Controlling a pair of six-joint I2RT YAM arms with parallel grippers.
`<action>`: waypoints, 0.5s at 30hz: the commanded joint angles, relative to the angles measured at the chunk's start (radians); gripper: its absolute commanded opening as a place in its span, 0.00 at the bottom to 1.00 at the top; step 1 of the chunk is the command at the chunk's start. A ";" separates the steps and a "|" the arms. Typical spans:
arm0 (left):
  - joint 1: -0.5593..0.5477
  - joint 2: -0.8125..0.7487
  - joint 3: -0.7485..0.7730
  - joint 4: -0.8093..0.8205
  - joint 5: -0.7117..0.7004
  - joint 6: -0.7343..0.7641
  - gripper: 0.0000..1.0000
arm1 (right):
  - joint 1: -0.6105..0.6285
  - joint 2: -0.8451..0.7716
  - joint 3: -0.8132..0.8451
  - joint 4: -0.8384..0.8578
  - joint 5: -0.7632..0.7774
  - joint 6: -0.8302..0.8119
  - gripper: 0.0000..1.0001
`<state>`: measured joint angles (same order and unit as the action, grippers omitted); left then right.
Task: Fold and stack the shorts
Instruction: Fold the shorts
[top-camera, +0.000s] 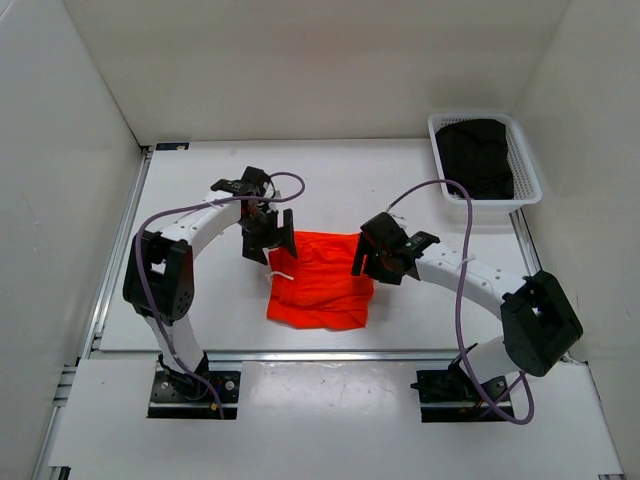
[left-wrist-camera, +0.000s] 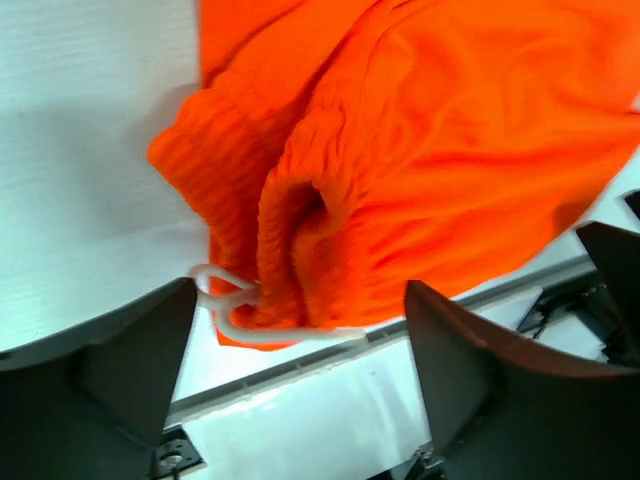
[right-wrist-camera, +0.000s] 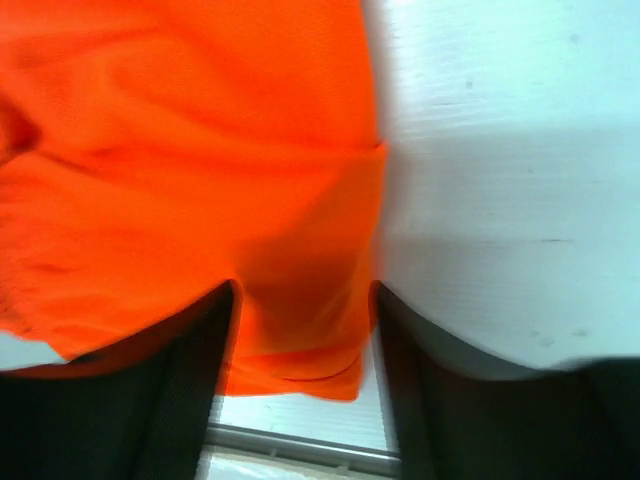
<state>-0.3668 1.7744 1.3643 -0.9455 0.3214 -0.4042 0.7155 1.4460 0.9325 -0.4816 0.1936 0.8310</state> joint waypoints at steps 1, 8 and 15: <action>0.017 -0.001 -0.031 0.014 -0.008 -0.005 1.00 | -0.004 -0.010 0.012 -0.074 0.081 -0.021 0.79; 0.023 -0.173 0.060 -0.030 -0.163 -0.048 1.00 | -0.004 -0.101 0.117 -0.173 0.145 -0.055 0.80; -0.067 -0.150 0.084 -0.003 -0.125 -0.048 0.10 | -0.004 0.006 0.252 -0.173 0.107 -0.067 0.05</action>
<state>-0.3946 1.6119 1.4384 -0.9619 0.1791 -0.4500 0.7147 1.3949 1.1229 -0.6418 0.3073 0.7734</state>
